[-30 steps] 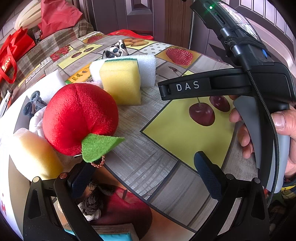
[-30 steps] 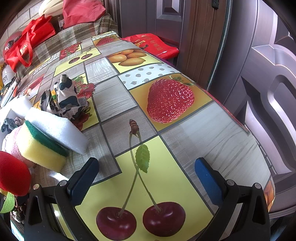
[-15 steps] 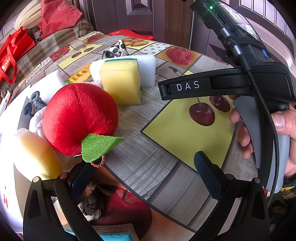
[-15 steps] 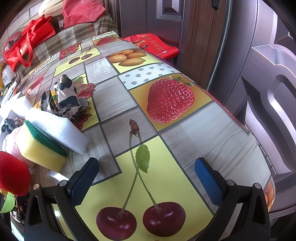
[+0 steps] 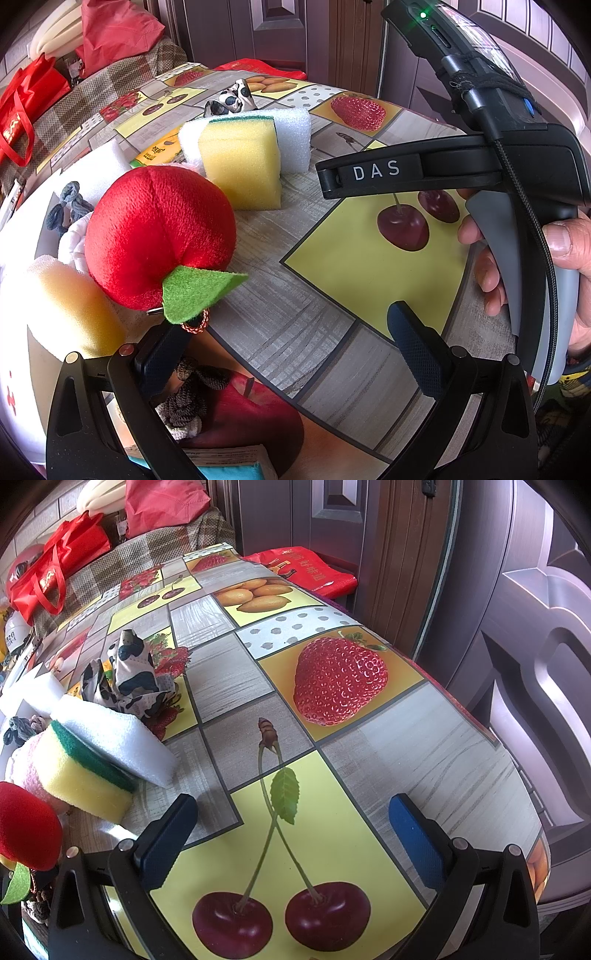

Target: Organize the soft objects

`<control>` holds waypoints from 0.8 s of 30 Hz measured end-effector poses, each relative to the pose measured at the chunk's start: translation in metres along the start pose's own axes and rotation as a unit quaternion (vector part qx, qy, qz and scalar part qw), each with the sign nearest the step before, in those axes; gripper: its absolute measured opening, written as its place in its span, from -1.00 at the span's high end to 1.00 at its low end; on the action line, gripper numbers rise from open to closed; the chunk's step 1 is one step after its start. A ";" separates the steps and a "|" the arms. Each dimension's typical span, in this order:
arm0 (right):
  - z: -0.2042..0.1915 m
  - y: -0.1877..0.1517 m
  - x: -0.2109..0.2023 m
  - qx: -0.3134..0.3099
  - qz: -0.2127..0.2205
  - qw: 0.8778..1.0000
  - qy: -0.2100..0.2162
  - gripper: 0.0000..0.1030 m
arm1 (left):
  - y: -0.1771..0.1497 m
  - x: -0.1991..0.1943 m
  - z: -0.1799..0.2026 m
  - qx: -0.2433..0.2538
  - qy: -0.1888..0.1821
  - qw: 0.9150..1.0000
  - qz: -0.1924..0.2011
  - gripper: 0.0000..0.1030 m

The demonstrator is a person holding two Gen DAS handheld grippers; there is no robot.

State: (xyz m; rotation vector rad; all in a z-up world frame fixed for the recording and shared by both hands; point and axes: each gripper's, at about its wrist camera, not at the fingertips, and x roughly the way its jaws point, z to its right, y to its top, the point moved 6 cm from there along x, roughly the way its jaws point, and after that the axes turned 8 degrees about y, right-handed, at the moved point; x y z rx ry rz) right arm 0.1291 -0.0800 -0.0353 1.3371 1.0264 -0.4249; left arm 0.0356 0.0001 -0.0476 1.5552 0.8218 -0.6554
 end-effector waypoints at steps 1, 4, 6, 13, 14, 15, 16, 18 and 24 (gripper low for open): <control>0.000 0.000 0.000 0.000 0.000 1.000 0.000 -1.00 | 0.000 0.000 0.000 0.000 0.000 1.000 0.000 -0.99; 0.000 0.000 0.000 0.000 0.000 1.000 0.000 -1.00 | 0.000 0.000 0.000 0.000 0.000 1.000 0.000 -0.99; 0.000 0.000 0.000 0.000 0.000 1.000 0.000 -1.00 | 0.000 0.000 0.000 0.000 0.000 1.000 0.000 -0.99; 0.000 0.000 0.000 0.000 0.000 1.000 0.000 -1.00 | 0.000 0.000 -0.001 0.001 0.001 1.000 0.000 -0.99; 0.000 0.000 0.000 0.000 0.000 1.000 0.000 -1.00 | 0.001 0.002 0.000 0.001 0.002 1.000 0.000 -0.99; 0.000 0.000 0.000 0.000 0.000 1.000 0.000 -1.00 | 0.003 0.002 0.001 0.001 0.003 1.000 0.001 -0.99; 0.000 0.000 0.000 0.000 0.000 1.000 0.000 -1.00 | 0.004 0.003 0.002 0.004 0.003 1.000 0.001 -0.99; 0.000 0.000 0.000 0.000 0.000 1.000 0.000 -1.00 | 0.004 0.002 0.007 0.013 -0.006 1.000 0.004 -0.99; 0.000 0.000 0.000 0.000 0.000 1.000 0.000 -1.00 | 0.012 -0.057 -0.004 -0.030 -0.043 0.995 0.087 -0.99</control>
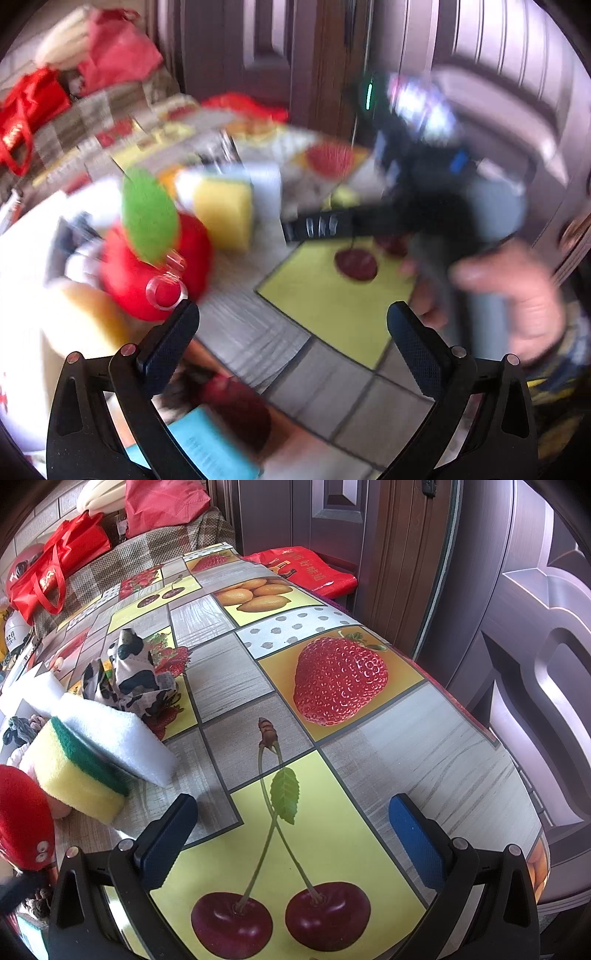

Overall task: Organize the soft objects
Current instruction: 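Grasp the red plush apple with the right tool while the left tool grasps the blue soap package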

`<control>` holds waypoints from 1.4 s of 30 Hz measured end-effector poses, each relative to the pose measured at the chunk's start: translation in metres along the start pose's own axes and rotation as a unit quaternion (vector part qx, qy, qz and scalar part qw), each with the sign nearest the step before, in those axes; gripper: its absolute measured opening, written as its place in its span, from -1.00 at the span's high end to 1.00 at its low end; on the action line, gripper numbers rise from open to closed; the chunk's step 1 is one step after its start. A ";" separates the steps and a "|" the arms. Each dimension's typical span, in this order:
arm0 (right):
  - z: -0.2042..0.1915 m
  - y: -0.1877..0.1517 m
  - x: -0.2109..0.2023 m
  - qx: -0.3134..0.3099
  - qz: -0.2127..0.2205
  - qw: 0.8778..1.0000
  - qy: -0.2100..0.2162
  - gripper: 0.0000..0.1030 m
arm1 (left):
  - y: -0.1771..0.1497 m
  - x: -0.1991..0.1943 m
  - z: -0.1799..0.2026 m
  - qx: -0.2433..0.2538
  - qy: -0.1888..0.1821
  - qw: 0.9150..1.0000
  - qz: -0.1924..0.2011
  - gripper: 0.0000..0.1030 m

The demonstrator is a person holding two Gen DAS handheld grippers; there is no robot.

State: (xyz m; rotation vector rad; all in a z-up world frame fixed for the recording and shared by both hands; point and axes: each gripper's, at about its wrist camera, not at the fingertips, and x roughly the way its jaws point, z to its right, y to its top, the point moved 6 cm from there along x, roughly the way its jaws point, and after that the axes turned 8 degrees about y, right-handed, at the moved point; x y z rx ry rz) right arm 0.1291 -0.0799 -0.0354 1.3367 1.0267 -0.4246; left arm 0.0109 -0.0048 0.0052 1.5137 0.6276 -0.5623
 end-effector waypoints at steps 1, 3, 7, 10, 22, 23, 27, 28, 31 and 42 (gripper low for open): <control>0.000 0.000 0.000 0.000 0.000 1.000 0.000 -1.00 | 0.004 -0.017 -0.009 -0.008 0.009 1.000 0.019 -0.99; 0.000 0.000 0.000 0.000 0.000 1.000 0.000 -1.00 | 0.004 -0.044 -0.031 -0.032 0.032 0.998 0.048 -0.99; 0.000 0.000 0.000 0.000 0.000 1.000 0.000 -1.00 | -0.023 -0.072 -0.090 -0.092 0.080 0.992 0.042 -0.99; 0.000 0.000 0.000 0.000 0.000 1.000 0.000 -1.00 | -0.050 -0.077 -0.107 -0.109 0.090 0.990 0.021 -0.99; -0.020 -0.012 -0.092 -0.060 0.170 0.943 0.281 -1.00 | -0.086 -0.036 -0.051 -0.064 0.051 0.995 -0.062 -0.99; -0.032 -0.018 -0.099 -0.097 0.162 0.938 0.292 -1.00 | -0.085 -0.034 -0.049 -0.064 0.051 0.995 -0.063 -0.99; -0.078 -0.041 -0.104 -0.184 0.115 0.919 0.330 -1.00 | -0.085 -0.021 -0.043 -0.049 0.071 0.993 -0.076 -0.82; -0.089 -0.044 -0.099 -0.198 0.103 0.917 0.330 -1.00 | -0.087 -0.018 -0.044 -0.050 0.075 0.992 -0.085 -0.73; -0.116 -0.051 -0.085 -0.217 0.070 0.917 0.329 -0.99 | -0.087 -0.015 -0.052 -0.067 0.071 0.991 -0.093 -0.71; -0.100 -0.055 -0.065 -0.192 0.032 0.936 0.292 -0.14 | -0.094 -0.022 -0.053 -0.079 0.082 0.986 -0.118 -0.71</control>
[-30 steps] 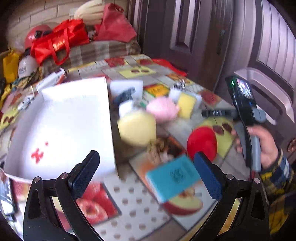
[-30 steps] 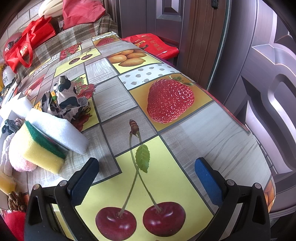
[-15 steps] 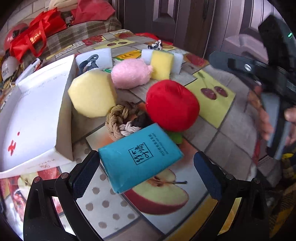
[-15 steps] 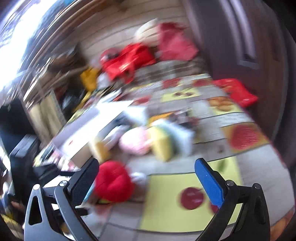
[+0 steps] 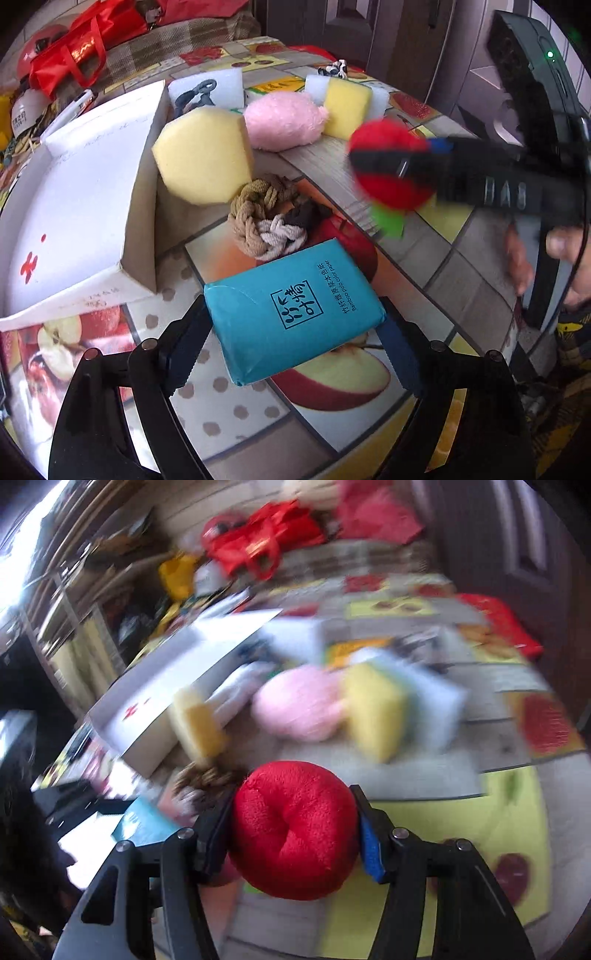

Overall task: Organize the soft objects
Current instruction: 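Grasp the red plush apple with the right tool while the left tool grasps the blue soap package, then carry the red apple in the right tool while the left tool carries the soap over the white box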

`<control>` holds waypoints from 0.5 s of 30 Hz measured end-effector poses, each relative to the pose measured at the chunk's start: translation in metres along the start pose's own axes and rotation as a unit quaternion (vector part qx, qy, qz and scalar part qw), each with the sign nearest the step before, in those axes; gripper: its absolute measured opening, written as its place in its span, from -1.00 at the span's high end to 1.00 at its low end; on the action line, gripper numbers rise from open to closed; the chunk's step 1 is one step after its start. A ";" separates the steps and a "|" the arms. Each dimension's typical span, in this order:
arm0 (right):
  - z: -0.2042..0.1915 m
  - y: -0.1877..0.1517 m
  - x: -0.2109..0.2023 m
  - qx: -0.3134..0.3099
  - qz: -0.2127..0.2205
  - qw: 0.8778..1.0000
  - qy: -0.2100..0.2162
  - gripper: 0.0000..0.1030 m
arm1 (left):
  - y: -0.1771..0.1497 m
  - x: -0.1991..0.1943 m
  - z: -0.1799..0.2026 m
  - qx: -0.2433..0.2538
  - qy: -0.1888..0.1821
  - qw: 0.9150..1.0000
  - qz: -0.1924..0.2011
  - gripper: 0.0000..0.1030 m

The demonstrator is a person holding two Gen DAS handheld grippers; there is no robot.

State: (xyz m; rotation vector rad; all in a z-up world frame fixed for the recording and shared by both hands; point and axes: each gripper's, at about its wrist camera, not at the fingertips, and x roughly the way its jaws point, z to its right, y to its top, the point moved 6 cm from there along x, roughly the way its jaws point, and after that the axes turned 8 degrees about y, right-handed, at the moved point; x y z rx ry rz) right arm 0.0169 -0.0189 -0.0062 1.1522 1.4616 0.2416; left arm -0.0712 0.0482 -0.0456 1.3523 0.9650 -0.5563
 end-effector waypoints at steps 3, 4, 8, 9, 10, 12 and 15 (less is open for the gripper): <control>0.026 0.005 -0.016 0.019 0.028 0.999 -0.042 -0.14 | 0.001 -0.002 0.001 -0.008 0.003 1.000 0.003 -0.71; 0.029 0.006 -0.016 0.024 0.032 0.998 -0.047 -0.15 | 0.001 0.000 0.001 -0.011 0.003 1.000 0.001 -0.71; 0.038 -0.001 -0.008 0.054 0.022 0.998 -0.027 -0.15 | 0.002 0.005 0.002 -0.006 0.015 1.000 0.003 -0.71; 0.038 0.000 -0.004 0.061 0.017 0.998 -0.020 -0.15 | 0.002 0.005 0.002 -0.003 0.017 1.000 0.005 -0.69; 0.040 0.001 -0.002 0.068 0.014 0.998 -0.013 -0.15 | 0.001 0.004 0.002 -0.002 0.016 1.000 0.010 -0.68; 0.041 0.000 -0.004 0.071 0.017 0.997 -0.009 -0.15 | 0.000 0.003 0.002 0.000 0.015 1.000 0.017 -0.65; 0.034 0.005 -0.006 0.062 0.031 0.998 -0.009 -0.15 | -0.001 0.000 0.002 0.001 0.006 1.000 0.030 -0.63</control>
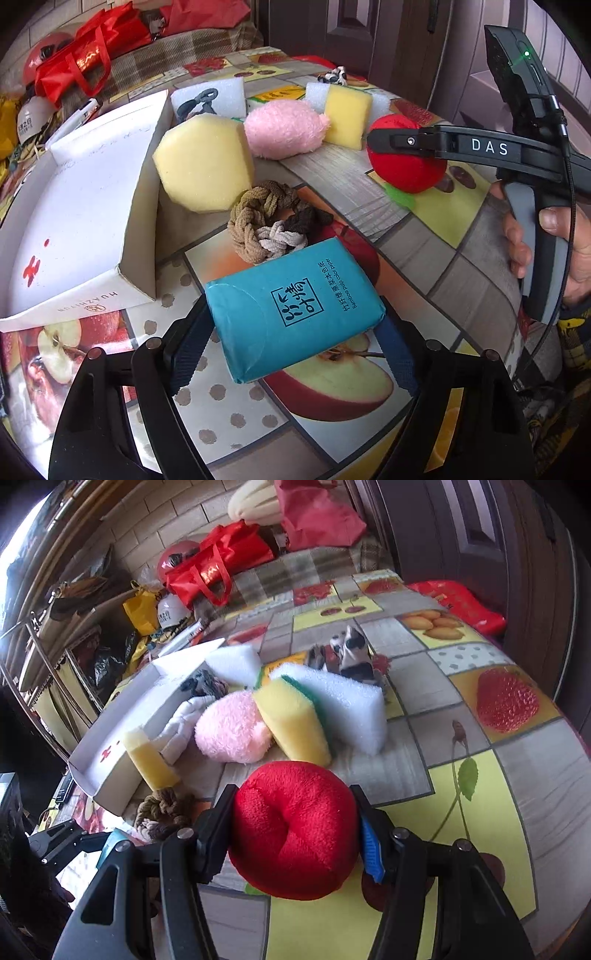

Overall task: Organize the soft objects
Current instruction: 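Carry the red apple in the right tool while the left tool carries the soap over the white box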

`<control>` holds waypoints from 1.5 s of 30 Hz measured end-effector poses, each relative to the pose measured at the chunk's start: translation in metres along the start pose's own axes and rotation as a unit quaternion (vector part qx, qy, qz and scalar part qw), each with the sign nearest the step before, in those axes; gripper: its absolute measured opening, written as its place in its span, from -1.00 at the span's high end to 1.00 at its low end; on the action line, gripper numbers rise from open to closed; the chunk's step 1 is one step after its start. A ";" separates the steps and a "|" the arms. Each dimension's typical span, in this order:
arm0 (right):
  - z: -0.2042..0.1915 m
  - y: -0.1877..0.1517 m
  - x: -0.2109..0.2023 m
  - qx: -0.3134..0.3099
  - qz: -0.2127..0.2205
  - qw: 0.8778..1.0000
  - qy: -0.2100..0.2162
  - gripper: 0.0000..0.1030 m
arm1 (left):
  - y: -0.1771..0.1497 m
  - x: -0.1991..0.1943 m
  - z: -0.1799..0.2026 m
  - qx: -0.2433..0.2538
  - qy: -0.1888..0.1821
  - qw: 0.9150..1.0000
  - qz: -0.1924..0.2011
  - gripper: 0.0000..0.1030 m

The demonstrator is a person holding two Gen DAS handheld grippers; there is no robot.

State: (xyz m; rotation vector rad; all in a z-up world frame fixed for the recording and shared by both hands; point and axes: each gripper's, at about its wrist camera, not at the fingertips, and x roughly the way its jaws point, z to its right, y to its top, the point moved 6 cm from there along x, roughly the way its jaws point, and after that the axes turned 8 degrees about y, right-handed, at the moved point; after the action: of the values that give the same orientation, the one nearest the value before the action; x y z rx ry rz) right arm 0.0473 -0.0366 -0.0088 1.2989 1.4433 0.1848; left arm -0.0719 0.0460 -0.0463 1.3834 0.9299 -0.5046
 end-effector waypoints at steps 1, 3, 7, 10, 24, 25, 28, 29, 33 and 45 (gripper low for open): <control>-0.003 0.002 -0.001 -0.003 0.008 1.000 0.002 -0.14 | 0.000 -0.003 0.000 -0.001 -0.002 1.000 0.007 -0.63; -0.010 0.006 -0.009 -0.012 0.032 0.999 0.009 -0.14 | 0.002 -0.008 -0.001 -0.003 -0.001 1.000 0.021 -0.63; -0.029 0.015 -0.020 -0.047 0.079 0.996 0.009 -0.14 | 0.007 -0.022 -0.012 -0.013 0.016 0.999 0.051 -0.63; -0.046 0.022 -0.025 -0.072 0.112 0.991 0.012 -0.14 | 0.013 -0.034 -0.029 -0.037 0.029 0.996 0.079 -0.63; -0.091 0.033 -0.024 -0.122 0.223 0.967 0.009 -0.14 | 0.023 -0.073 -0.115 -0.120 0.219 0.937 0.243 -0.64; -0.093 0.032 -0.024 -0.123 0.224 0.967 0.009 -0.14 | 0.022 -0.074 -0.118 -0.126 0.216 0.937 0.246 -0.64; -0.097 0.032 -0.021 -0.126 0.221 0.967 0.010 -0.14 | 0.020 -0.074 -0.126 -0.139 0.216 0.934 0.249 -0.64; -0.098 0.033 -0.019 -0.128 0.220 0.967 0.009 -0.14 | 0.019 -0.075 -0.128 -0.143 0.214 0.934 0.248 -0.64; -0.105 0.032 -0.014 -0.138 0.215 0.967 0.009 -0.14 | 0.015 -0.075 -0.139 -0.162 0.216 0.932 0.240 -0.64; -0.112 0.032 -0.003 -0.135 0.201 0.970 0.018 -0.14 | 0.007 -0.070 -0.157 -0.193 0.233 0.927 0.222 -0.64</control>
State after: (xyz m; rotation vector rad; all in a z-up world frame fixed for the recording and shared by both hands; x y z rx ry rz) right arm -0.0211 0.0318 0.0559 1.3517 1.1227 0.6539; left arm -0.1468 0.1839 0.0252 1.3109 0.9847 0.3562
